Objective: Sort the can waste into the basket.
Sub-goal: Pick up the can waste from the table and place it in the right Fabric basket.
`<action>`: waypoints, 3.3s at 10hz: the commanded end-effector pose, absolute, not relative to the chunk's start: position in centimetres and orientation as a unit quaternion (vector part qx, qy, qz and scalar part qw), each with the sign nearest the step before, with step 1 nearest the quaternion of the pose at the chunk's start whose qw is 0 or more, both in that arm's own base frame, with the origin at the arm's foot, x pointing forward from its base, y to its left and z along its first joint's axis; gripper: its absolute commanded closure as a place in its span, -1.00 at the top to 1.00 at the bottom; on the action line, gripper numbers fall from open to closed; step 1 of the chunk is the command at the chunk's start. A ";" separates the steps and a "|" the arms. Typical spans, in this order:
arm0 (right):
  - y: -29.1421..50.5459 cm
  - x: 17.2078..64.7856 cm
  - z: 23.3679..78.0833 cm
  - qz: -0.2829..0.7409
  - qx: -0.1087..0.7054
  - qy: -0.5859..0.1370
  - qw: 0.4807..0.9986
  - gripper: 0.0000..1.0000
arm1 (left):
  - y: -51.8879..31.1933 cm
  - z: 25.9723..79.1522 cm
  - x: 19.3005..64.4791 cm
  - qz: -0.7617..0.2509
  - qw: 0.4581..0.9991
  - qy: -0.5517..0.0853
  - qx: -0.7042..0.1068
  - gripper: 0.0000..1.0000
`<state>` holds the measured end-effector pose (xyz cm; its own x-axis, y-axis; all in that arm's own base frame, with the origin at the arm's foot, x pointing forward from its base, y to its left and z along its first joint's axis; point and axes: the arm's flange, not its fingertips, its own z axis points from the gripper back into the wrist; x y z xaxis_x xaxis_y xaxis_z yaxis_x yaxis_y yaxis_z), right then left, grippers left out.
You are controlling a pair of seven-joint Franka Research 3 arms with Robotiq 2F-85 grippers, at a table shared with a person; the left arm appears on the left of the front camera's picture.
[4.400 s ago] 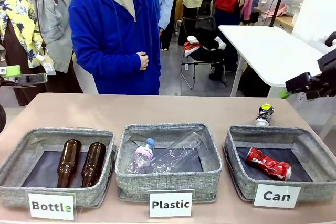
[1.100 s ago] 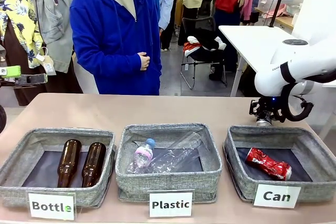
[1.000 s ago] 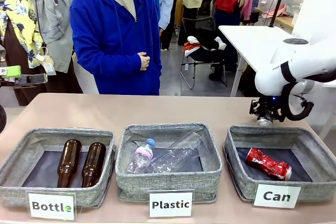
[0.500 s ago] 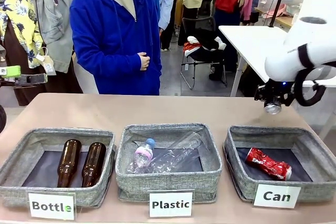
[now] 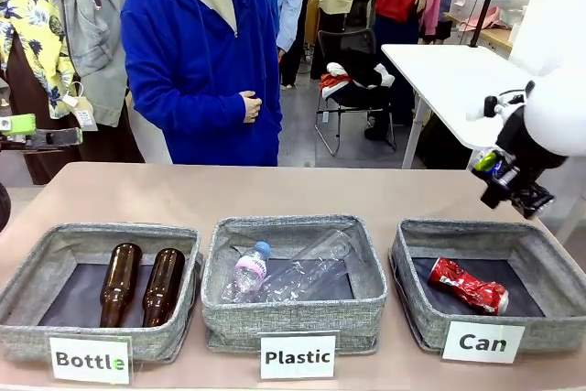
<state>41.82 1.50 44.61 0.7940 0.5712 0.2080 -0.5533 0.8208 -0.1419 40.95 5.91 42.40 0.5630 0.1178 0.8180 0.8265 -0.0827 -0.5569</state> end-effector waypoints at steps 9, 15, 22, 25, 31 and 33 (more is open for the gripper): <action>-1.6 38.9 44.0 0.632 0.034 -0.101 0.768 1.00 | 5.9 42.6 40.7 -0.308 0.583 -0.347 -0.667 1.00; -1.2 38.4 44.9 0.631 0.046 -0.091 0.769 1.00 | 5.9 42.6 40.7 -0.308 0.583 -0.347 -0.667 1.00; -4.9 41.2 49.5 0.113 0.595 -0.111 0.788 1.00 | 5.9 42.6 40.7 -0.308 0.583 -0.347 -0.667 1.00; -5.5 42.8 49.4 -0.018 0.677 -0.065 0.733 1.00 | 5.9 42.6 40.7 -0.308 0.583 -0.347 -0.667 1.00; -6.3 42.9 48.1 0.141 0.596 -0.028 0.790 1.00 | 5.9 42.6 40.7 -0.308 0.583 -0.347 -0.667 1.00; -6.3 42.9 48.1 0.141 0.596 -0.028 0.790 1.00 | 5.9 42.6 40.7 -0.308 0.583 -0.347 -0.667 1.00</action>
